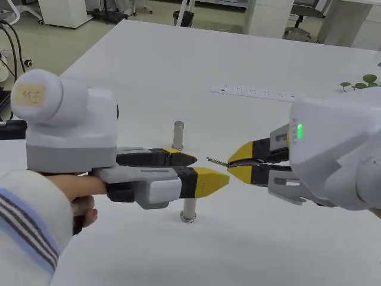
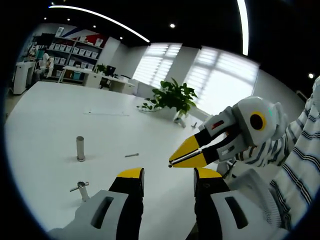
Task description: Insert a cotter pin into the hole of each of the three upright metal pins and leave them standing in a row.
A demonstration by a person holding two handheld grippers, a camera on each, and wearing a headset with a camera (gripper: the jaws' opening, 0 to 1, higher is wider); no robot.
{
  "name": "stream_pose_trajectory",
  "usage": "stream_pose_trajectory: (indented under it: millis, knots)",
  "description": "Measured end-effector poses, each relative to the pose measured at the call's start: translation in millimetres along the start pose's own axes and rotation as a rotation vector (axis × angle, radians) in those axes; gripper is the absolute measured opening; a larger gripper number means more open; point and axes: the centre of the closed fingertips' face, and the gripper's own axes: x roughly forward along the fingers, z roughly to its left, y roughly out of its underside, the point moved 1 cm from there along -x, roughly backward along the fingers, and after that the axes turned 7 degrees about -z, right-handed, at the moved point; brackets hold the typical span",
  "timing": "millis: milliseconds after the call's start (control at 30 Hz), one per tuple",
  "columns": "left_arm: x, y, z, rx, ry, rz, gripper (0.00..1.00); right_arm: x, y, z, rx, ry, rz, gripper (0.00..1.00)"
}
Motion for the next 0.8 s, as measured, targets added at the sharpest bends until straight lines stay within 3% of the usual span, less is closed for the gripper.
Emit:
stream_pose_trajectory:
  millis: [200, 400, 800]
  knots:
    - [1.0, -2.6, -2.2, -0.021, 0.025, -0.015, 0.15, 1.6, -2.7, 2.2, -0.006, -0.005, -0.005, 0.00]
    - [2.8, -1.4, -2.0, -0.030, 0.034, -0.012, 0.05, 2.5, -5.2, 4.0, -0.016, -0.009, -0.008, 0.00]
    - [4.4, 4.5, 1.4, -0.040, 0.031, 0.007, 0.00, 3.9, -4.7, 5.6, -0.024, -0.016, -0.005, 0.00]
